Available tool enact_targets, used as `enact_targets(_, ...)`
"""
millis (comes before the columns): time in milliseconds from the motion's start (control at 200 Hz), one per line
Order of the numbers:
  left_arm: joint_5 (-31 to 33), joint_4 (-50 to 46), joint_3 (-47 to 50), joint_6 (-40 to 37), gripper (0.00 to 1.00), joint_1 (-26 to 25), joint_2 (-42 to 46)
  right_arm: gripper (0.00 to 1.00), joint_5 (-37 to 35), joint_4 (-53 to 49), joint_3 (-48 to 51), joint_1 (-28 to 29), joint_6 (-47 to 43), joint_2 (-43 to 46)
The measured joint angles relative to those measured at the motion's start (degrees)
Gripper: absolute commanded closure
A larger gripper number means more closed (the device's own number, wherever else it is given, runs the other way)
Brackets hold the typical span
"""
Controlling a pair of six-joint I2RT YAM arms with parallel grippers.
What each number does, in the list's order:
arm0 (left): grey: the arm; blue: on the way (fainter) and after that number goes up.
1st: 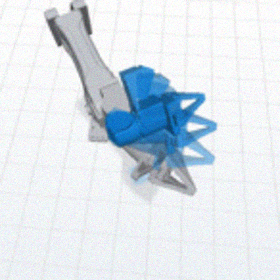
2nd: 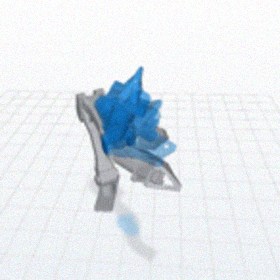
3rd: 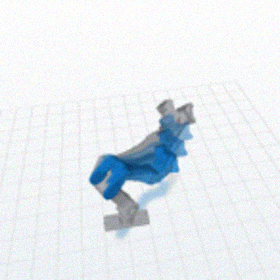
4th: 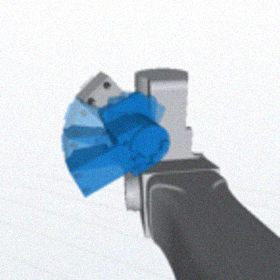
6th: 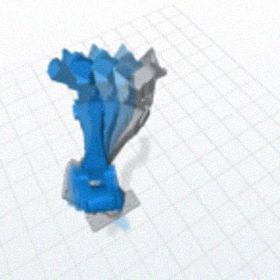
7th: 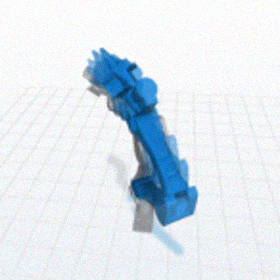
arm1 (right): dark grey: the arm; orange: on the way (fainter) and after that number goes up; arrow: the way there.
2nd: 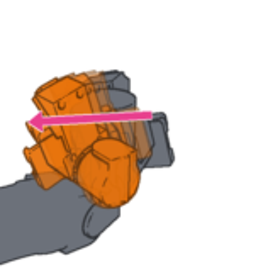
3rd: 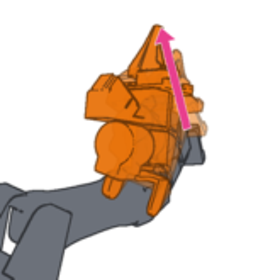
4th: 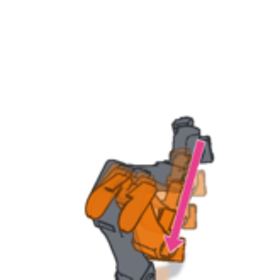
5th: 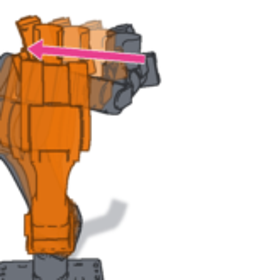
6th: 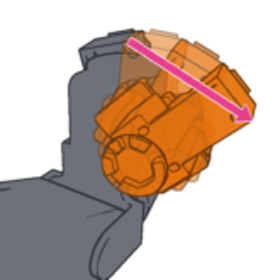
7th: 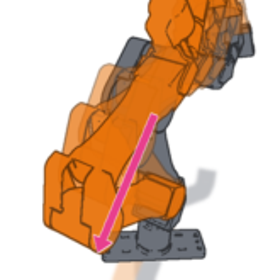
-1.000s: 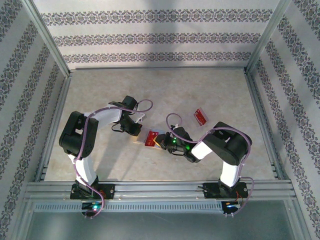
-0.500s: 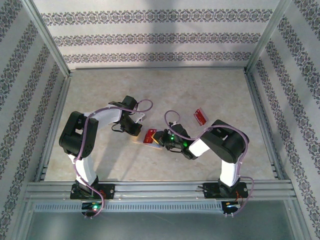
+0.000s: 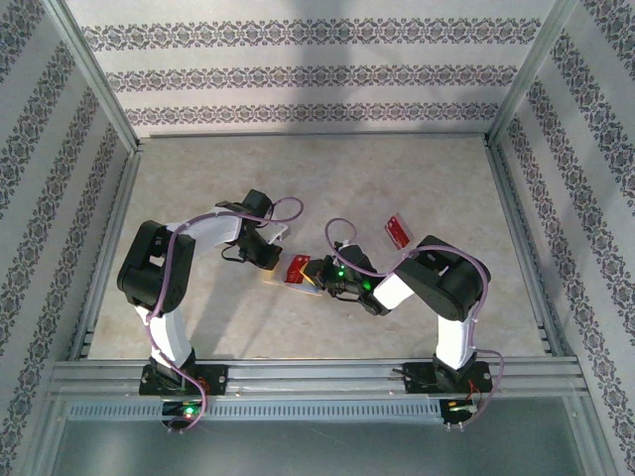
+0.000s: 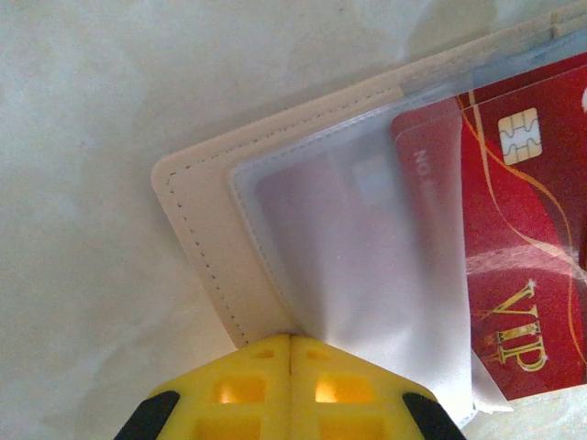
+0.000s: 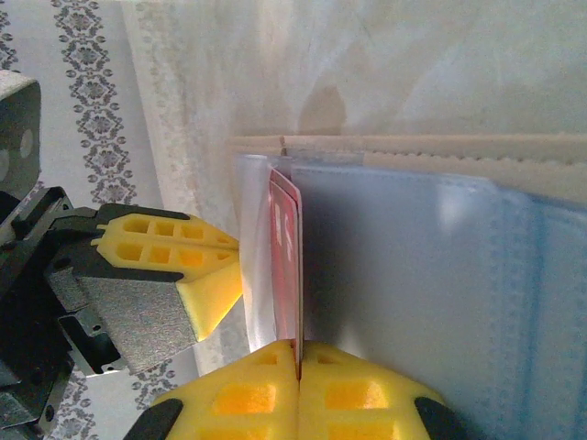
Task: Put the credit cards into the card holder
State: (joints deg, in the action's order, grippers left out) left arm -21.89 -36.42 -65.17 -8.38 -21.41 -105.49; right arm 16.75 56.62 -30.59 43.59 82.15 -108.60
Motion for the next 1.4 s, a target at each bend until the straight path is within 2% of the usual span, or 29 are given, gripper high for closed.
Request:
enact_targets(570, 0.07, 0.00, 0.00, 0.00, 1.00, -0.02, 0.00, 1.00, -2.86, 9.73, 2.16, 1.01, -0.90, -3.32)
enact_targets(765, 0.09, -0.02, 0.00, 0.00, 1.00, -0.02, 0.00, 1.00, -4.35, 10.10, 2.25, 2.08, -0.59, -3.43)
enact_targets(840, 0.11, -0.02, 0.00, 0.00, 1.00, -0.02, 0.00, 0.96, -4.55, 9.94, 2.25, 2.29, -0.04, -3.34)
enact_targets(989, 0.20, -0.09, -0.11, -0.02, 1.00, -0.02, 0.00, 0.85, -4.98, 6.51, 2.27, 2.32, 0.24, -1.49)
enact_targets(1174, 1.66, -1.90, -1.64, -0.22, 1.00, -0.90, 0.02, 0.79, -5.20, -0.74, 2.21, 2.29, -0.31, 2.75)
enact_targets(1319, 1.86, -3.26, -3.39, -0.22, 1.00, -1.05, 1.29, 0.79, -5.16, -6.69, 1.09, 2.25, -1.81, 5.01)
enact_targets(1399, 1.84, -3.32, -3.74, -0.24, 1.00, -1.05, 2.14, 0.85, -5.14, -9.40, 0.33, 1.88, -2.67, 5.66)
